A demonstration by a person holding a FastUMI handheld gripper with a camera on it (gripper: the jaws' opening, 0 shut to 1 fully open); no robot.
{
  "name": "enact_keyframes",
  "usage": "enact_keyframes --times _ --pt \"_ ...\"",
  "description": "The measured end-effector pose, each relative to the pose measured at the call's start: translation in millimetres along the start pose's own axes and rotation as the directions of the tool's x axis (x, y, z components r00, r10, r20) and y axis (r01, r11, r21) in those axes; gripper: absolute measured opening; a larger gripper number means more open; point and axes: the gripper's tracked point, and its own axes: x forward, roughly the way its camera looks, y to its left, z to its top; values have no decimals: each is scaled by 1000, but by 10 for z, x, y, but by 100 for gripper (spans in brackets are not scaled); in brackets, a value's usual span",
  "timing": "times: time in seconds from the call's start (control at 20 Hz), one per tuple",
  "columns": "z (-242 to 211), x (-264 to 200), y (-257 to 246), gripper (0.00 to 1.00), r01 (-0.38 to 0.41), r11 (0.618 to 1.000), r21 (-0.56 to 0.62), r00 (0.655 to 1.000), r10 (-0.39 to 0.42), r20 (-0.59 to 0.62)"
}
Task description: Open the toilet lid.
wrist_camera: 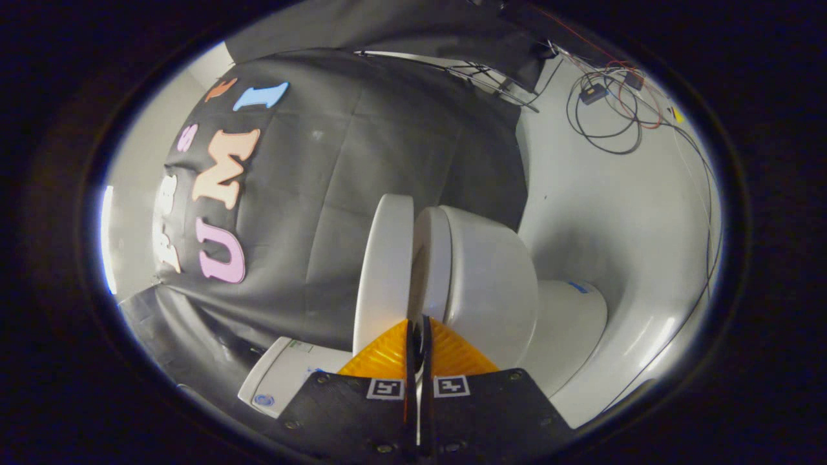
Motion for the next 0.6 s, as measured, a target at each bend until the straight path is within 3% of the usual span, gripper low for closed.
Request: enact_keyframes --times 0.2,0.4,0.6 --pt "-5 -74 18 2 68 997 -27 998 -67 9" --pt "-1 -102 39 2 156 979 -135 988 -156 8" --pt "7 -106 163 2 172 969 -176 985 -173 10"
